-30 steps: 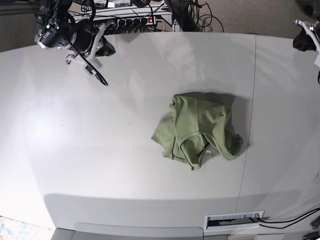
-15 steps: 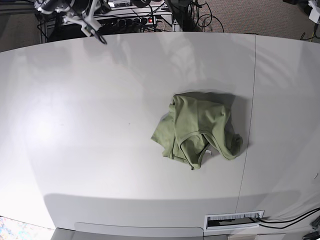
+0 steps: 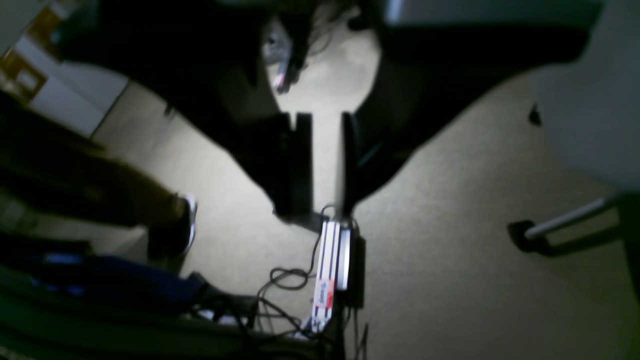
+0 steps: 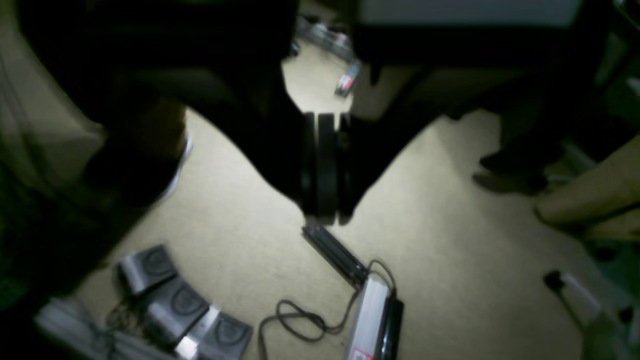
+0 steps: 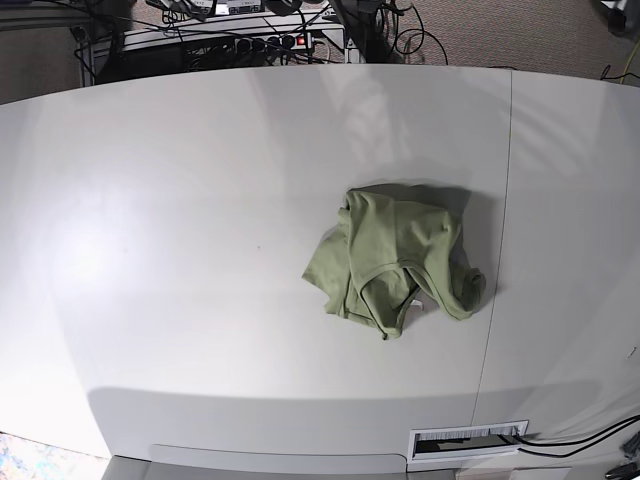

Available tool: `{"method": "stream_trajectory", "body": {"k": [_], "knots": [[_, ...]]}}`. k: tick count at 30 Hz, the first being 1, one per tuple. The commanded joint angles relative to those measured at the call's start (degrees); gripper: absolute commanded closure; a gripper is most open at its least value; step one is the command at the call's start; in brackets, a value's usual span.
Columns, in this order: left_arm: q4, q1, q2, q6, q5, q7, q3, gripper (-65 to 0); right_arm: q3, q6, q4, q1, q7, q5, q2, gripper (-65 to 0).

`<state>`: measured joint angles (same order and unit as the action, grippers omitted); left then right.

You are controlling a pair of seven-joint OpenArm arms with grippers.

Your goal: Fold the T-shirt properly

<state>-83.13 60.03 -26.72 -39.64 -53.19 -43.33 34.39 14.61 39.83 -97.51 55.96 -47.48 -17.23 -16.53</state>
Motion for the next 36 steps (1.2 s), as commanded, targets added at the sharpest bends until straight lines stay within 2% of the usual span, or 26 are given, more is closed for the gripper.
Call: {"method": "stream_trajectory", "body": {"k": [1, 8, 11, 15, 18, 22, 26, 28, 31, 36], "knots": [[2.01, -0.35, -0.61, -0.36, 0.85, 0.61, -1.25, -7.5, 0.24, 0.17, 2.51, -1.05, 0.31, -0.17, -0.46, 0.0], [16.44, -11.98, -0.55, 0.33, 8.79, 10.47, -14.69, -7.5, 0.22, 0.17, 21.44, -13.66, 0.72, 1.64, -0.48, 0.0], [19.41, -16.37, 0.42, 3.85, 14.97, 13.90, -19.98, -7.5, -0.20, 0.17, 27.69, -17.86, 2.34, 4.42, -0.81, 0.0], [21.73, -21.05, 2.84, 8.59, 22.14, 18.71, -25.44, -7.5, -3.08, 0.17, 35.58, -21.99, 9.14, 8.55, -2.08, 0.0], [23.47, -23.58, 5.07, 11.85, 26.58, 20.41, -28.76, -7.5, -6.60, 0.17, 41.20, -24.63, 14.05, 12.66, -2.19, 0.0], [27.04, -26.75, 7.91, 16.37, 32.09, 25.09, -33.24, -7.5, -12.98, 0.17, 49.22, -29.03, 23.34, 18.47, -2.10, 0.0], [31.98, -30.29, 10.60, 20.26, 36.11, 27.50, -37.51, -7.5, -18.29, -0.35, 56.41, -34.53, 25.77, 21.51, -0.55, 0.0], [34.49, -31.91, 11.65, 20.85, 36.74, 29.20, -39.23, -7.5, -19.87, -4.00, 59.54, -36.96, 26.71, 23.21, 0.92, 0.0], [37.44, -34.53, 13.25, 21.27, 36.74, 29.83, -40.92, -7.5, -21.20, -11.34, 62.97, -39.93, 27.21, 23.32, 2.99, 0.0], [41.27, -37.24, 15.63, 24.24, 36.74, 30.47, -41.77, -7.5, -21.49, -17.62, 65.66, -41.55, 31.56, 26.84, 4.96, 0.0]]}}
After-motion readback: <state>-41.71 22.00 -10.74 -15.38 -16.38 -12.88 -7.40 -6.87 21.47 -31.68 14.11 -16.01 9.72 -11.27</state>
